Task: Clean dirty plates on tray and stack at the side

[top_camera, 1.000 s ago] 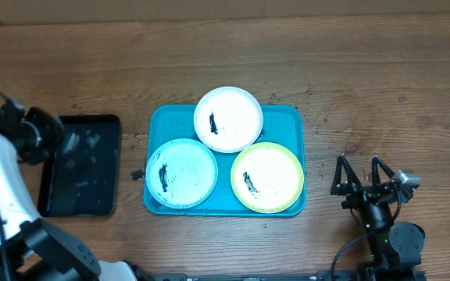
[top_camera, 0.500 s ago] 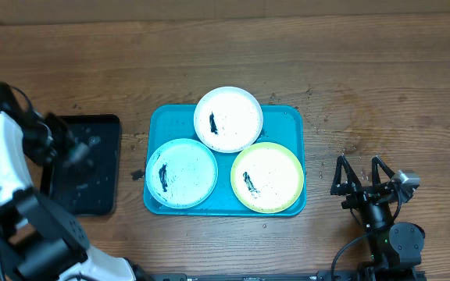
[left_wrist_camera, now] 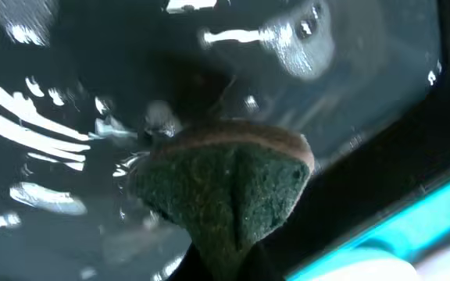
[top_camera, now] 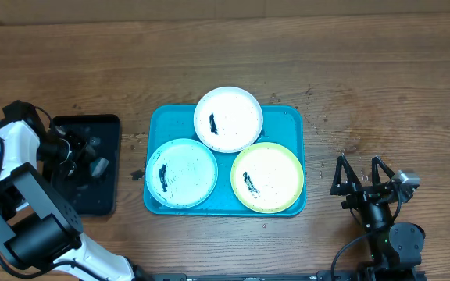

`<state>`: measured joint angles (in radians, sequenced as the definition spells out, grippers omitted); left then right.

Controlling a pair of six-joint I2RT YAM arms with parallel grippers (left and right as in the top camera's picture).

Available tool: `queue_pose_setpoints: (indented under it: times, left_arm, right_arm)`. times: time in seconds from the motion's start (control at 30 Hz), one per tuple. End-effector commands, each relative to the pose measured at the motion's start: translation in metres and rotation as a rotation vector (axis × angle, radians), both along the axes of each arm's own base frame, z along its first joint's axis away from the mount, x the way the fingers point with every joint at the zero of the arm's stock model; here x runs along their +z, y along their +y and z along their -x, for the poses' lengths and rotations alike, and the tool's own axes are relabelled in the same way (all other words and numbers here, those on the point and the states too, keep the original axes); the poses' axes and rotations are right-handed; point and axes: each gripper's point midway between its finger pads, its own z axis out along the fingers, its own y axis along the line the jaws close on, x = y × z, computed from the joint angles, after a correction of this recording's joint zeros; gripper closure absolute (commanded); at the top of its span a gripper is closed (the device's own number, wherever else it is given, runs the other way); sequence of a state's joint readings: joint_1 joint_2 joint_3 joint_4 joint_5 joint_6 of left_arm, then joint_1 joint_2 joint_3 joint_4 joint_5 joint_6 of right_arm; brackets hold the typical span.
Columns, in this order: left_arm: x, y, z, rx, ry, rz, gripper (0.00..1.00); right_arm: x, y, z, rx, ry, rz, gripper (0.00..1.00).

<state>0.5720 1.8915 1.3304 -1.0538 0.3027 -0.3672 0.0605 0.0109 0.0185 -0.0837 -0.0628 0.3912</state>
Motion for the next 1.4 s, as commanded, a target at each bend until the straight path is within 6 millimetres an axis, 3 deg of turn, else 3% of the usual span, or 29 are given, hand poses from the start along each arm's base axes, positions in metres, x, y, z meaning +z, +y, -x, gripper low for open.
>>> queue_pose_setpoints:
  times: [0.0,0.1,0.17,0.23,0.37,0.47,0.57,0.73,0.8,0.9,1.0,1.07,1.13,1.23,1.37]
  left_arm:
    - [0.058,0.014,-0.025,0.020,-0.136,-0.054,0.96]
    - [0.086,0.019,-0.029,0.011,-0.180,-0.099,0.96]
    - [0.084,0.030,-0.027,0.019,-0.162,-0.174,0.96]
    - [0.068,0.032,-0.020,0.028,-0.107,-0.200,0.96]
    - [0.016,0.019,-0.003,0.020,-0.021,-0.142,0.96]
    - [-0.001,0.013,0.004,0.029,0.008,-0.095,0.96]
    - [0.014,0.016,0.001,0.043,-0.010,-0.079,0.96]
    - [0.065,0.026,-0.014,0.018,-0.085,-0.137,0.96]
    - [0.069,0.040,-0.013,0.021,-0.077,-0.217,0.96]
    - [0.044,0.053,0.005,0.061,0.031,-0.300,0.96]
    - [0.002,0.034,0.008,0.037,0.020,-0.213,0.96]
    - [-0.008,0.023,0.009,0.028,0.010,-0.159,0.96]
    - [-0.002,0.021,0.005,0.009,-0.016,-0.144,0.96]
    - [0.028,0.024,-0.006,0.000,-0.056,-0.147,0.96]
    - [0.098,0.017,-0.025,-0.008,-0.180,-0.112,0.96]
  right_arm:
    - [-0.003,0.000,0.000,-0.004,-0.001,0.007,0.00]
    - [-0.003,0.000,0.000,-0.004,-0.001,0.006,0.00]
    - [-0.003,0.000,0.000,-0.004,-0.001,0.006,0.00]
    - [-0.003,0.000,0.000,-0.004,-0.001,0.007,0.00]
    - [-0.003,0.000,0.000,-0.004,-0.001,0.006,0.00]
    - [-0.003,0.000,0.000,-0.004,-0.001,0.007,0.00]
    - [-0.002,0.000,0.000,-0.004,-0.002,0.006,0.00]
    - [-0.002,0.000,0.000,-0.004,-0.002,0.006,0.00]
    - [-0.003,0.000,0.000,-0.004,-0.001,0.006,0.00]
    - [-0.003,0.000,0.000,-0.004,-0.001,0.006,0.00]
    - [-0.003,0.000,0.000,-0.004,-0.001,0.007,0.00]
    - [-0.003,0.000,0.000,-0.004,-0.001,0.007,0.00]
    - [-0.003,0.000,0.000,-0.004,-0.001,0.007,0.00]
    - [-0.003,0.000,0.000,-0.004,-0.001,0.006,0.00]
    - [-0.003,0.000,0.000,-0.004,-0.001,0.006,0.00]
